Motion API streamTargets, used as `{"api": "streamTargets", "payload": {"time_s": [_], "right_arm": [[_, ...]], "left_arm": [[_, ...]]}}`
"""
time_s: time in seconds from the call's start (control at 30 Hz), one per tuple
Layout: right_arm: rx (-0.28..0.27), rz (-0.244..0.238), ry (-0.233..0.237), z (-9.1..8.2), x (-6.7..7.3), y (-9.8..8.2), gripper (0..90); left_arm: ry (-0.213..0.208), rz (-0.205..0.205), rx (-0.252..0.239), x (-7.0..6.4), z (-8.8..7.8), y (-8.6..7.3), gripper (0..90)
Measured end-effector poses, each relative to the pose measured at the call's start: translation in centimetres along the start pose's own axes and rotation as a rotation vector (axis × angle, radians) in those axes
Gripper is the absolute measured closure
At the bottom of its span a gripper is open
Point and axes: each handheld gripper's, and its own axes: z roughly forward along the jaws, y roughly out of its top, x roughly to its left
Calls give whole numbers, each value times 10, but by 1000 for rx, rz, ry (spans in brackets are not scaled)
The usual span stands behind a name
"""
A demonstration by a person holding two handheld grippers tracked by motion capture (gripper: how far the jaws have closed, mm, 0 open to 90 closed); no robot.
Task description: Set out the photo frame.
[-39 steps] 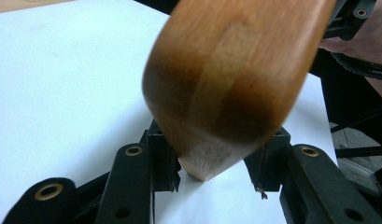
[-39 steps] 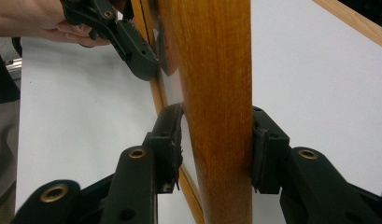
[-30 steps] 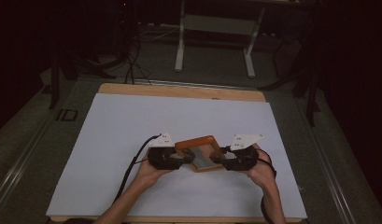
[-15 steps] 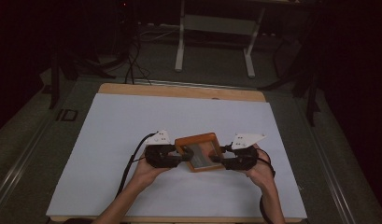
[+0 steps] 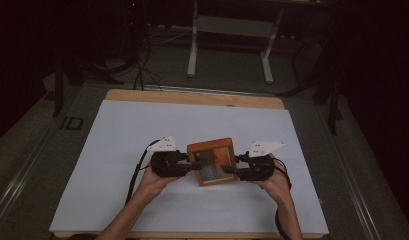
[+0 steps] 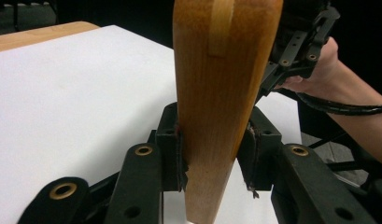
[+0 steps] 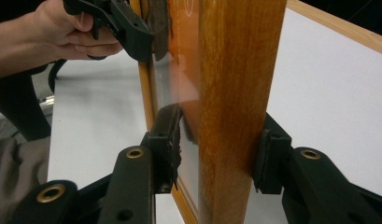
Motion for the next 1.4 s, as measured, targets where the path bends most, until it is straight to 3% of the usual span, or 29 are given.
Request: {"api": "streamTargets", "payload": {"time_s": [0.4, 1.4], "right_arm": [[-30, 46, 39, 4, -2, -1, 567], [-24, 112, 35, 27, -1, -3, 543]], "left_arm": [[-21, 0, -4, 0, -8, 6, 685], [6, -18, 20, 9, -19, 8, 685]]}}
